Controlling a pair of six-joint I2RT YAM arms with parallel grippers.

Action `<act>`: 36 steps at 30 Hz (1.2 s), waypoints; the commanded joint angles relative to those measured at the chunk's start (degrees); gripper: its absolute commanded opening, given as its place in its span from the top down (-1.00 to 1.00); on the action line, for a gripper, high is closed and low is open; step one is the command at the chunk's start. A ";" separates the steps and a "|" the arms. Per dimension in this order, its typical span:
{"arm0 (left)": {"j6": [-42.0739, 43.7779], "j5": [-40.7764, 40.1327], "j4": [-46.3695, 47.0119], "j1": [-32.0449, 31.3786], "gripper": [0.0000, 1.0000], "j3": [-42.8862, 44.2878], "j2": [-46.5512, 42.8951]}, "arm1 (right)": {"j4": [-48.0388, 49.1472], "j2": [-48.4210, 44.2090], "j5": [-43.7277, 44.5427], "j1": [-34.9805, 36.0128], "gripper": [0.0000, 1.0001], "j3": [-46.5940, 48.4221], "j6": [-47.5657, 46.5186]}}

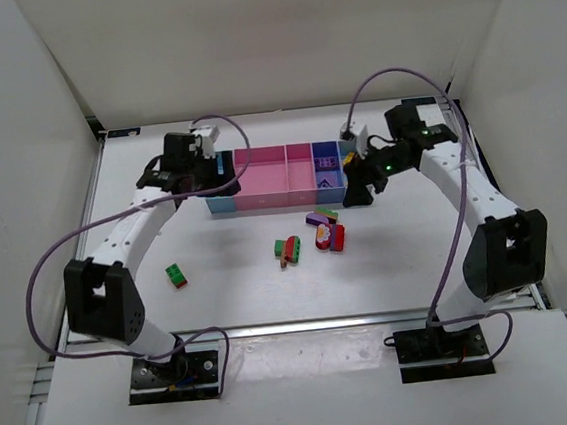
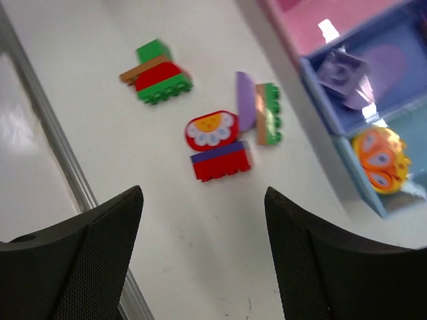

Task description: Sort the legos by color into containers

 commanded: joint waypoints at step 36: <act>-24.79 -12.77 -39.03 19.30 -0.49 -13.81 -14.70 | -12.17 -12.74 19.05 23.56 -0.47 -9.58 -30.77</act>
